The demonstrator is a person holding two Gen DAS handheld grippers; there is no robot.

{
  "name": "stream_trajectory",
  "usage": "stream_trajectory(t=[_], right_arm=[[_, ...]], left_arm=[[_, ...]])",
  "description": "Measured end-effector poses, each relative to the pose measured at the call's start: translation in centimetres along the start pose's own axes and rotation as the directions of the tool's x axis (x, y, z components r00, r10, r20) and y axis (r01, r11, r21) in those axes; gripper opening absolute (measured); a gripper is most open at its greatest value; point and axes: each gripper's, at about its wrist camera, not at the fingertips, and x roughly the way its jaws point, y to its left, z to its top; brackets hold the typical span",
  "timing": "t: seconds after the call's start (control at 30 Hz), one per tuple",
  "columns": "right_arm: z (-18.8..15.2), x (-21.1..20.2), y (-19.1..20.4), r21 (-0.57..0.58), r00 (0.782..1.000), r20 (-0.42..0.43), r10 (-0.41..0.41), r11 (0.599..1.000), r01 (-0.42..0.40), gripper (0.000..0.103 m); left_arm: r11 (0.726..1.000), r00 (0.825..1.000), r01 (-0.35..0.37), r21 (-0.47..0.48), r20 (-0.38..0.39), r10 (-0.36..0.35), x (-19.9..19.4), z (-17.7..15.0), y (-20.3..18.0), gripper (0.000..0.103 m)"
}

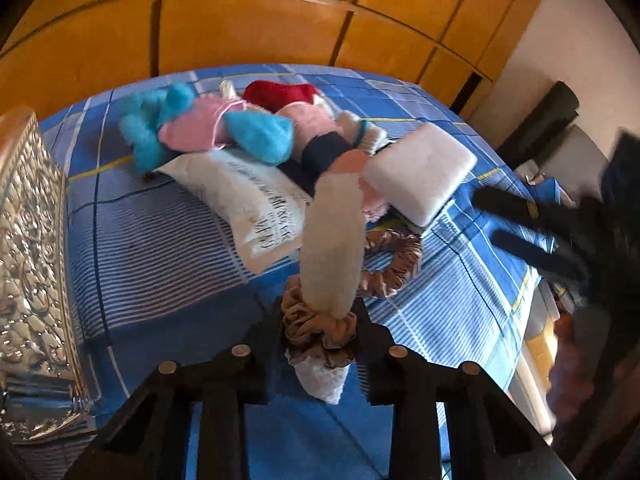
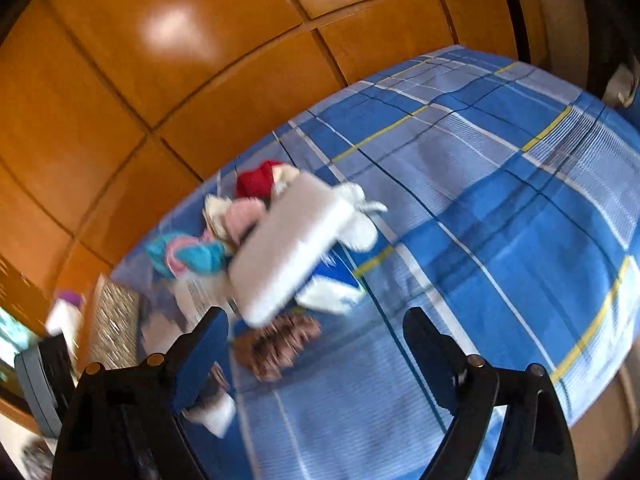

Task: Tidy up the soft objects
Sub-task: 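Grasp the white sock and brown scrunchie with the left gripper, then carry the sock and scrunchie to the gold tray and release with left gripper while right gripper grasps white towel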

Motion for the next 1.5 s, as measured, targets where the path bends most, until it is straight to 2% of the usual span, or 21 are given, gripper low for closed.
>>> stream_trajectory(t=[0.13,0.27,0.3,0.33,0.4,0.53,0.67,0.77,0.87,0.93,1.0,1.13,1.2,1.33,1.4,1.5], right_arm=[[2.1,1.1,0.2,0.042,0.999,0.013,0.039,0.998,-0.04,0.091],[3.3,2.6,0.7,0.063,0.999,0.022,0.035,0.997,-0.036,0.09],[3.5,3.0,0.7,0.063,0.999,0.027,0.04,0.997,-0.042,0.081],[3.8,3.4,1.0,0.049,0.998,0.026,0.051,0.997,-0.052,0.061],[4.0,4.2,0.9,0.05,0.997,-0.015,0.077,0.996,-0.076,0.027],[3.7,3.3,1.2,0.024,0.995,-0.004,0.096,0.995,-0.096,0.026],[3.3,3.0,1.8,-0.025,0.993,-0.017,0.113,0.993,-0.114,0.026],[2.8,3.4,2.4,-0.044,0.992,-0.041,0.115,0.992,-0.117,0.026],[2.4,3.6,3.0,-0.072,0.993,-0.047,0.109,0.991,-0.113,0.026],[2.2,3.8,3.4,-0.094,0.994,-0.05,0.102,0.99,-0.106,0.026],[1.9,4.0,3.8,-0.119,0.995,-0.05,0.083,0.989,-0.089,0.026],[1.5,4.0,4.5,-0.168,0.998,-0.038,0.055,0.984,-0.06,0.026],[1.4,3.9,4.9,-0.191,0.998,-0.031,0.046,0.98,-0.051,0.026],[1.2,3.2,6.0,-0.254,0.999,-0.013,0.033,0.967,-0.036,0.026],[1.2,3.2,6.2,-0.272,1.0,-0.01,0.017,0.962,-0.019,0.026],[1.2,3.5,6.3,-0.27,1.0,-0.018,-0.005,0.963,0.0,0.026]], left_arm=[[1.0,1.0,-0.006,0.007,0.018,0.006,-1.4,-0.1,-0.2,0.029],[0.999,0.999,-0.028,0.019,0.045,0.027,-2.7,-0.3,-0.1,0.029],[0.999,0.998,-0.029,0.021,0.05,0.028,-3.1,-0.2,-0.2,0.029],[0.999,0.998,-0.029,0.023,0.056,0.027,-3.5,0.0,-0.2,0.029],[0.999,0.997,-0.034,0.026,0.076,0.032,-4.4,0.5,-0.2,0.029],[1.0,0.993,-0.023,0.004,0.115,0.023,-6.0,2.8,0.3,0.029],[0.999,0.989,-0.034,-0.04,0.143,0.039,-7.1,6.9,1.8,0.029],[0.994,0.982,-0.066,-0.088,0.169,0.081,-7.9,10.6,3.7,0.029],[0.981,0.968,-0.119,-0.151,0.203,0.148,-9.8,13.8,6.4,0.029],[0.965,0.948,-0.163,-0.204,0.237,0.21,-12.1,15.9,9.2,0.029],[0.941,0.92,-0.213,-0.264,0.269,0.284,-14.8,16.9,12.1,0.029],[0.878,0.863,-0.293,-0.378,0.291,0.413,-19.6,16.1,18.2,0.03],[0.835,0.83,-0.333,-0.438,0.284,0.48,-22.2,13.9,21.2,0.03],[0.759,0.791,-0.371,-0.535,0.245,0.56,-25.9,7.3,25.5,0.03],[0.723,0.785,-0.377,-0.579,0.213,0.581,-26.9,3.5,27.3,0.03],[0.669,0.788,-0.375,-0.642,0.159,0.595,-27.0,-2.0,29.3,0.03]])
